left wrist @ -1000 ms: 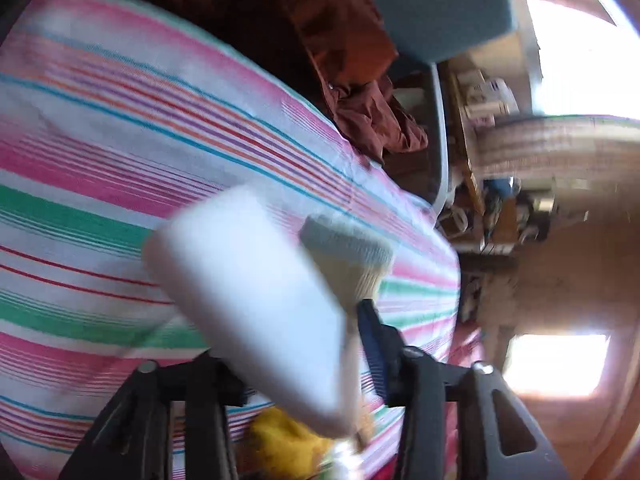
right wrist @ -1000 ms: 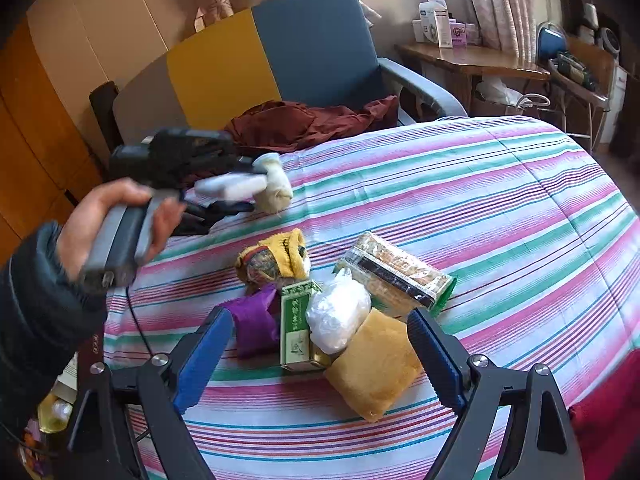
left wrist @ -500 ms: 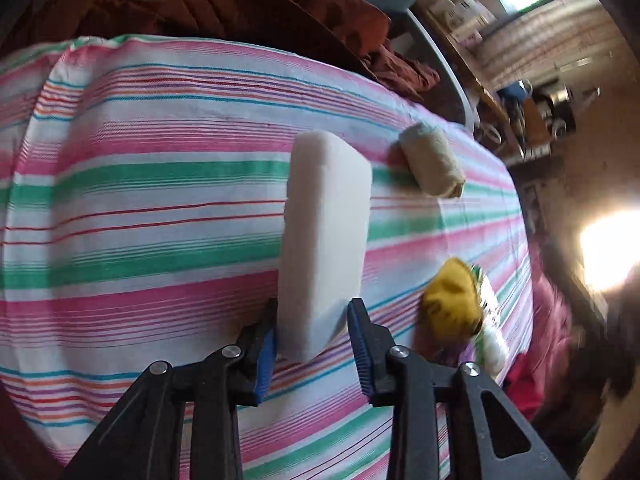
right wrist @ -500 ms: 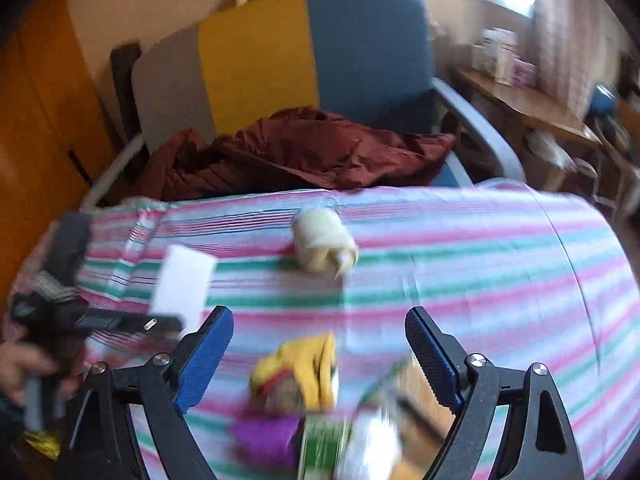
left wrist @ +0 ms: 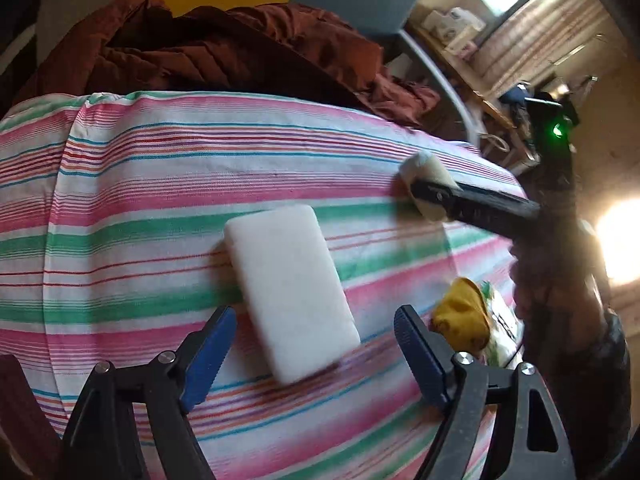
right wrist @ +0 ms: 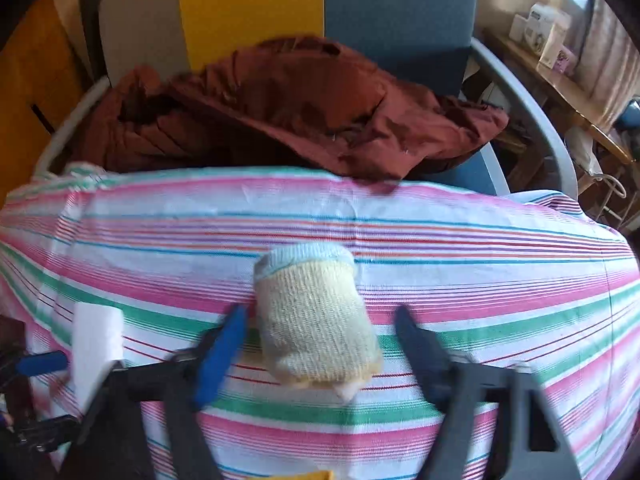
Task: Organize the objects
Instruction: 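Grasp the white soap bar with the left tool while the right tool grasps the beige knit roll, then carry the white soap bar and knit roll over the gold tray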
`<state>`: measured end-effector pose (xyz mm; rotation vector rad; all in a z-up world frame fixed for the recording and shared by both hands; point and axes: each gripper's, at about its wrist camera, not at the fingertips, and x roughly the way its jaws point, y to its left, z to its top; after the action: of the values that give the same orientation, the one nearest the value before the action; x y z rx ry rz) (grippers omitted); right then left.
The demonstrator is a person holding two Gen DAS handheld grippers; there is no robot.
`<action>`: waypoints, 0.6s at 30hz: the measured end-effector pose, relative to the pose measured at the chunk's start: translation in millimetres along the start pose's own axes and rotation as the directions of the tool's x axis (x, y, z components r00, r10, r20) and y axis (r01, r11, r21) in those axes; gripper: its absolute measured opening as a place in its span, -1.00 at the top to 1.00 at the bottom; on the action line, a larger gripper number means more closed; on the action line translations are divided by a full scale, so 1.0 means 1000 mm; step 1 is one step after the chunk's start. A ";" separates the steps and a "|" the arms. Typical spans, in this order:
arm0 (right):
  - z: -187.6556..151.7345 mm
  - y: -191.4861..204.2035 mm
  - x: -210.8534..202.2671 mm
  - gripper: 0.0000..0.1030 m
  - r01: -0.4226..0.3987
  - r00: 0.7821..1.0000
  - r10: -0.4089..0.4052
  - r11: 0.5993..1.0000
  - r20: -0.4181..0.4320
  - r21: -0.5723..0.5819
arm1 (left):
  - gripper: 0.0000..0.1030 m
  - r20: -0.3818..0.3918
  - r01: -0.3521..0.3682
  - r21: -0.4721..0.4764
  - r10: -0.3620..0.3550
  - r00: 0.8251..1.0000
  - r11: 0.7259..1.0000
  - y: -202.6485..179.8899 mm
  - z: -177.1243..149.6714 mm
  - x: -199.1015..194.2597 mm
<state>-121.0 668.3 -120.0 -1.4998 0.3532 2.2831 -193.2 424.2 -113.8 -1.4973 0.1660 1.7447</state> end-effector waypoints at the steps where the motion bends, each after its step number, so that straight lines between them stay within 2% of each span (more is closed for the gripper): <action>1: -0.002 0.003 -0.002 -0.10 0.011 1.000 -0.011 1.000 0.005 -0.018 | -0.60 -0.006 -0.025 -0.014 0.025 1.000 1.000 -0.002 0.003 0.006; 3: -0.008 0.008 -0.008 -0.06 0.008 1.000 -0.007 0.999 0.009 -0.041 | -0.57 -0.013 -0.072 -0.008 0.072 0.997 0.997 -0.006 0.004 0.018; 4: -0.012 0.009 -0.012 -0.06 -0.001 1.000 0.002 0.999 0.011 -0.041 | -0.54 0.012 -0.096 0.005 0.096 0.995 0.995 -0.009 0.003 0.019; 5: -0.017 0.012 -0.016 -0.06 0.001 1.000 0.000 0.999 0.018 -0.045 | -0.47 0.027 -0.119 0.011 0.119 0.993 0.993 -0.012 0.002 0.020; 6: -0.021 0.014 -0.020 -0.06 0.002 1.000 -0.001 0.999 0.025 -0.053 | -0.26 0.036 -0.158 0.020 0.157 0.987 0.987 -0.014 0.001 0.021; 7: -0.027 0.017 -0.027 -0.06 -0.005 0.999 0.007 0.998 0.036 -0.061 | -0.19 0.049 -0.186 0.035 0.184 0.982 0.982 -0.015 -0.001 0.021; 11: -0.047 0.026 -0.055 -0.06 -0.020 0.996 0.025 0.998 0.089 -0.051 | -0.05 0.082 -0.202 0.069 0.197 0.977 0.977 -0.014 -0.009 0.014; 17: -0.072 0.048 -0.098 -0.06 -0.070 0.982 0.076 0.997 0.171 -0.041 | -0.04 0.228 -0.234 0.112 0.204 0.952 0.966 -0.026 -0.039 -0.040; 18: -0.078 0.053 -0.106 -0.06 -0.088 0.979 0.094 0.995 0.184 -0.040 | -0.04 0.266 -0.243 0.122 0.204 0.942 0.962 -0.030 -0.048 -0.056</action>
<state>-43.4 570.1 -53.7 -1.2961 0.3396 2.4876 -139.4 389.3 -67.3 -1.1706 0.3425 2.0377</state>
